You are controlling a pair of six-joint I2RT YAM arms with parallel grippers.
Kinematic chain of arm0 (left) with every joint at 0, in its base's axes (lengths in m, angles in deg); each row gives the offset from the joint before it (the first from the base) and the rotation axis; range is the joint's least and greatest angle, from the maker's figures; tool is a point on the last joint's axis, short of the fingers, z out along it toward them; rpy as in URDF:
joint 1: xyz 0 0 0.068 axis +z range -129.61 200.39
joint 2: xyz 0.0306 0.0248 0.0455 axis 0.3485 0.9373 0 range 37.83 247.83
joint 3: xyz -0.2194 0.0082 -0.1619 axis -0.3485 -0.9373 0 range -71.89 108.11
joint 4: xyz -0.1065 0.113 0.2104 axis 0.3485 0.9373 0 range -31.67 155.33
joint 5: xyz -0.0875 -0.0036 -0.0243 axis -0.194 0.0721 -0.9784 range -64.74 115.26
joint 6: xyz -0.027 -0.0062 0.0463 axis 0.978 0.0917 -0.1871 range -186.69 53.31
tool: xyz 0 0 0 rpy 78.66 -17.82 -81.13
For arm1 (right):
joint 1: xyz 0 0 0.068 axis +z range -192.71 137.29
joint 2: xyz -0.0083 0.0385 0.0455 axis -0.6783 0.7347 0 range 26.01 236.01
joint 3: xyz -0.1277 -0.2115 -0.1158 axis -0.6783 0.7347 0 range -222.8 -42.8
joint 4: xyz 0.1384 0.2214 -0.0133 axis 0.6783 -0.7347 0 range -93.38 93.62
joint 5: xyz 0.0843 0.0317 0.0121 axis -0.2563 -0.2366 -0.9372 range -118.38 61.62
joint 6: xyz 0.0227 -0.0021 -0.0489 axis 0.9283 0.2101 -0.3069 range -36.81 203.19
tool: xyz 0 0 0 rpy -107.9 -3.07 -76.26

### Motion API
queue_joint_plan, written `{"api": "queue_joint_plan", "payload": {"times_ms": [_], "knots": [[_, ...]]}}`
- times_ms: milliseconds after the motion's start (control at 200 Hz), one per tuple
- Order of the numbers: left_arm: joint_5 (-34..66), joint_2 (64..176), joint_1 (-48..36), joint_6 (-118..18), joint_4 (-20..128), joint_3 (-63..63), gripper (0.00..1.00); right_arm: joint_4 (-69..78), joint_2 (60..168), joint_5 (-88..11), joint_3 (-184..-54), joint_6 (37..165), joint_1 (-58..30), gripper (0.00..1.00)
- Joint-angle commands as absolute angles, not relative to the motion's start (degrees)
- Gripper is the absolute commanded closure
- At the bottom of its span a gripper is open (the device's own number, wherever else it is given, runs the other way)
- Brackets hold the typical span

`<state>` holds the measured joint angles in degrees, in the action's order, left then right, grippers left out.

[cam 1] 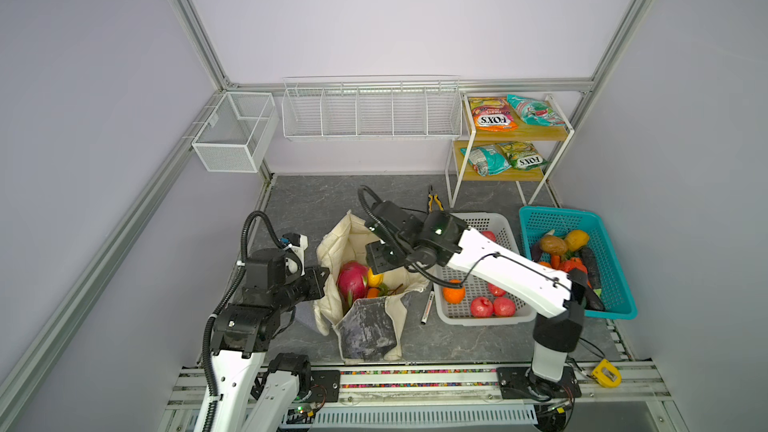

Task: Place the food into the grocery bag and tie it
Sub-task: 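Carry the yellow fruit with the right gripper down into the bag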

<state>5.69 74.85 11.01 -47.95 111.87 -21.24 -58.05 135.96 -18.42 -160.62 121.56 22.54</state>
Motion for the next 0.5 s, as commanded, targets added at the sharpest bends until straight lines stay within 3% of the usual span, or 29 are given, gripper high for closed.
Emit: {"api": "queue_joint_plan", "payload": {"times_ms": [0, 495], "knots": [[4.21, 74.3, 10.54, -48.85, 112.26, -21.88, 1.0, -58.83, 139.89, -21.14, -162.5, 120.63, 22.78, 0.41], [4.89, 74.24, 10.55, -48.5, 112.26, -21.97, 1.0, -49.61, 147.99, -23.91, -155.56, 122.49, 21.28, 0.37]]}}
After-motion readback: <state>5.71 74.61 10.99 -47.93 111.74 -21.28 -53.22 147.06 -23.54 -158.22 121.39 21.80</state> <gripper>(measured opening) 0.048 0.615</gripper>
